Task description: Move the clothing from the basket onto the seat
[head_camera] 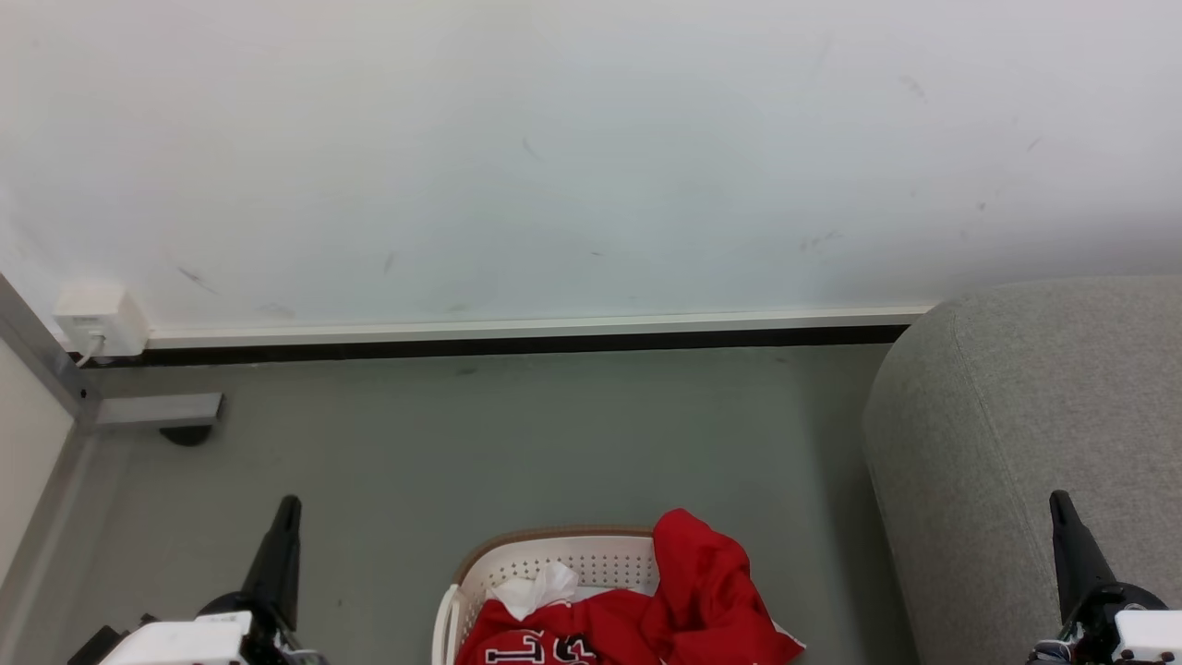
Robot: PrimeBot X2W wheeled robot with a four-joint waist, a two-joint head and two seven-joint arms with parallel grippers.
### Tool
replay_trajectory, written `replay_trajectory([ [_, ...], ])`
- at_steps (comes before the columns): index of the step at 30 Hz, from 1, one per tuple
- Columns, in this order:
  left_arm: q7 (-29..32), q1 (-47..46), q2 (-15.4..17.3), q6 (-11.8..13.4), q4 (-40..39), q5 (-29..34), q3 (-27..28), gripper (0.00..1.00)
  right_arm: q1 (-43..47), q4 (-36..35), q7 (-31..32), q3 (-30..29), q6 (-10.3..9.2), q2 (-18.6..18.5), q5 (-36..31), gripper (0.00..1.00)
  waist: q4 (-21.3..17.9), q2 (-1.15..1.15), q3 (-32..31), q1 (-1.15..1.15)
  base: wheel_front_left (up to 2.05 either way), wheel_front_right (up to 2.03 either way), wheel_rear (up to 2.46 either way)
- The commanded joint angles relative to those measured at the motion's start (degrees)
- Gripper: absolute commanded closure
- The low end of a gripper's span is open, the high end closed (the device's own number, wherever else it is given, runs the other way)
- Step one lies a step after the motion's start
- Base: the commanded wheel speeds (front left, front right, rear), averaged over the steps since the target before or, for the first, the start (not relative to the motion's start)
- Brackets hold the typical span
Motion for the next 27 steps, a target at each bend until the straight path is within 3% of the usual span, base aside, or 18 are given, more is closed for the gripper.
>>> replay_trajectory([
  [1, 0.15, -0.48, 0.12, -0.23, -0.17, -0.81, 0.08, 1.0, -0.74, 0.14, 0.07, -0.13, -0.14, -0.07, -0.22, 1.0, 0.0, 0.0, 0.0, 0.0, 0.0, 0.0, 0.0],
  [6, 0.14, -0.48, 0.12, -0.23, -0.17, -0.81, 0.08, 1.0, -0.74, 0.14, 0.07, -0.13, -0.14, -0.07, -0.22, 1.0, 0.0, 0.0, 0.0, 0.0, 0.0, 0.0, 0.0],
  [7, -0.04, 0.04, -0.02, 0.01, 0.14, 0.02, -0.01, 0.0, 0.06, 0.08, -0.03, 0.05, 0.0, 0.01, 0.0, 0.0, 0.0, 0.0, 0.0, 0.0, 0.0, 0.0, 0.0],
  [19, -2.25, 1.3, -0.39, 0.15, 0.37, 0.48, -0.81, 0.0, 1.23, 0.05, -2.33, 2.75, -0.01, 0.53, -1.21, 0.0, -0.04, 0.0, 0.04, 0.0, 0.0, 0.0, 0.0],
  [27, -4.49, 0.93, -0.23, 0.11, -1.52, 4.12, -1.07, 0.0, 0.95, -1.78, -4.5, 4.5, -0.01, 0.44, -3.94, 0.0, -0.16, 0.0, 0.07, 0.0, 0.0, 0.0, 0.0],
])
